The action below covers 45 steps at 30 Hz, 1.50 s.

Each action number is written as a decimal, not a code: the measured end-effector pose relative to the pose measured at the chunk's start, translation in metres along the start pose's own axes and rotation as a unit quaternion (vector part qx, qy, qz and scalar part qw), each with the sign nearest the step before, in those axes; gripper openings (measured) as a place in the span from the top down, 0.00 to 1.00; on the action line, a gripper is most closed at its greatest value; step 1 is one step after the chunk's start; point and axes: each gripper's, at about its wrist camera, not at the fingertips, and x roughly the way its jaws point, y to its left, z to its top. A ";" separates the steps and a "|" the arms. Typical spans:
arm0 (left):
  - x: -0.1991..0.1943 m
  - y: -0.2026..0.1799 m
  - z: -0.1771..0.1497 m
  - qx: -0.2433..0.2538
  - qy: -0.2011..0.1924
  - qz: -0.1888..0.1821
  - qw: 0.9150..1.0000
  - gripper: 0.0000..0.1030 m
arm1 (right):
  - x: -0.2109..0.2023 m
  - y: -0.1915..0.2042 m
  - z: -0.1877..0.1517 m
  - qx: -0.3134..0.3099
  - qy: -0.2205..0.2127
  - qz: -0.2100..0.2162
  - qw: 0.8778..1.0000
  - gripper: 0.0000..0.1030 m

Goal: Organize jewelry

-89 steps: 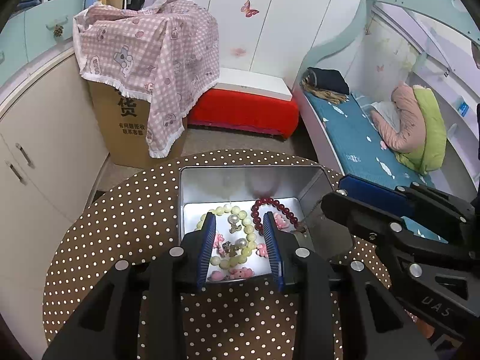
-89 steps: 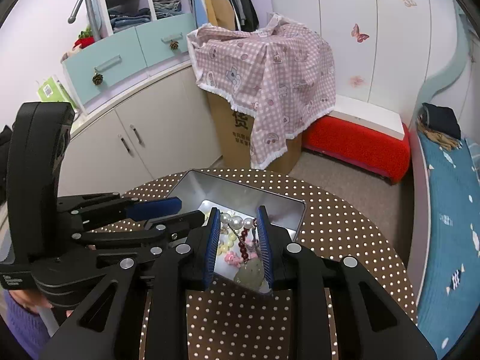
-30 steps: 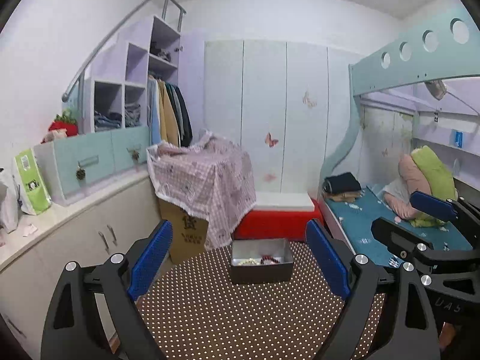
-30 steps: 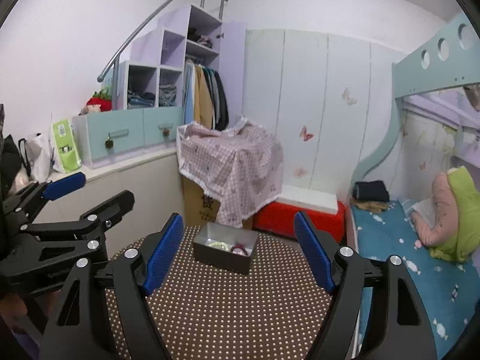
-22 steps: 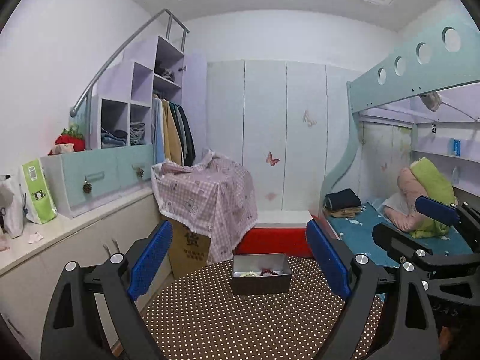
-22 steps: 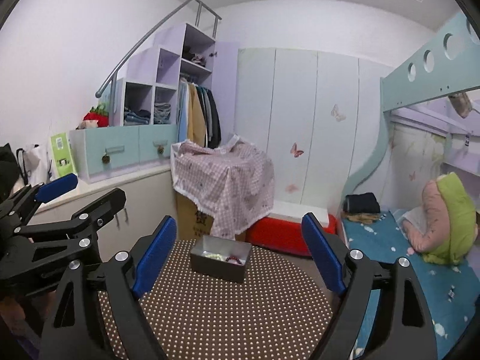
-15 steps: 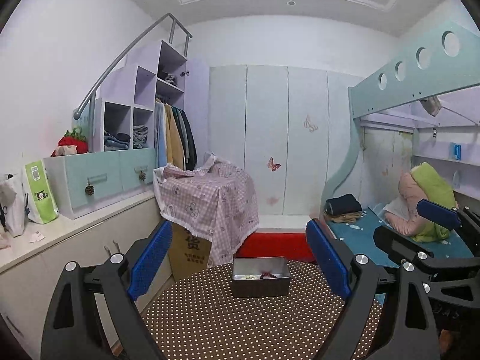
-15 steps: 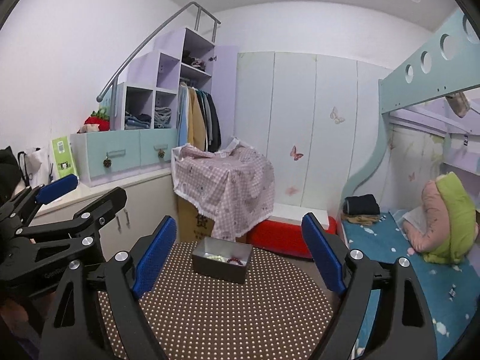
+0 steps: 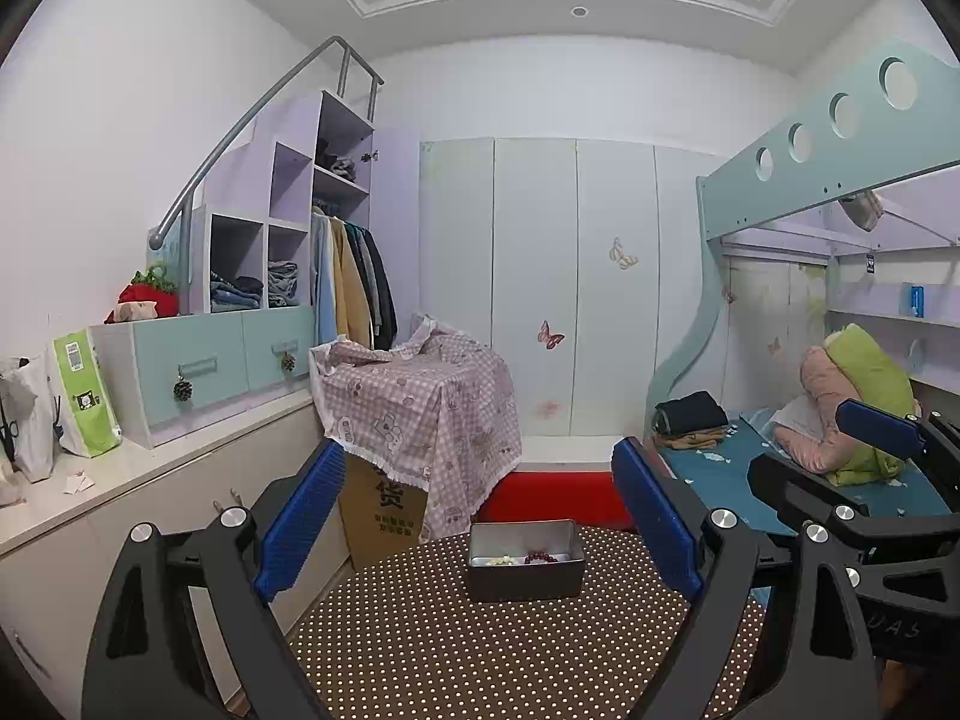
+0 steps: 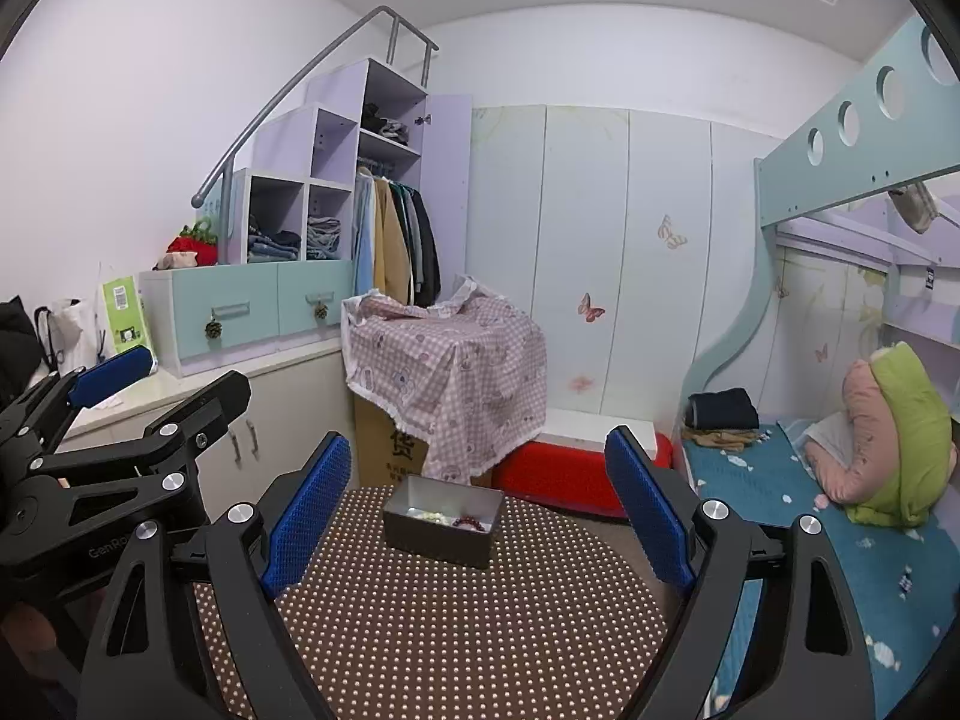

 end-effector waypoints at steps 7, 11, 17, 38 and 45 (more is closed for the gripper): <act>0.001 0.000 0.002 0.000 0.001 -0.001 1.000 0.15 | 0.001 -0.001 0.000 0.001 0.001 -0.001 1.000 0.18; 0.004 0.000 0.003 -0.002 0.004 -0.004 1.000 0.15 | 0.001 -0.002 0.001 0.001 0.002 -0.001 1.000 0.18; 0.008 0.001 0.003 -0.003 0.006 -0.007 1.000 0.15 | 0.003 -0.003 0.000 0.002 0.002 0.000 1.000 0.18; 0.011 0.003 0.001 -0.002 0.007 -0.006 1.000 0.15 | 0.005 -0.004 -0.001 0.003 0.004 0.000 1.000 0.18; 0.012 0.004 0.001 -0.002 0.007 -0.007 1.000 0.15 | 0.005 -0.004 0.000 0.003 0.005 0.000 1.000 0.18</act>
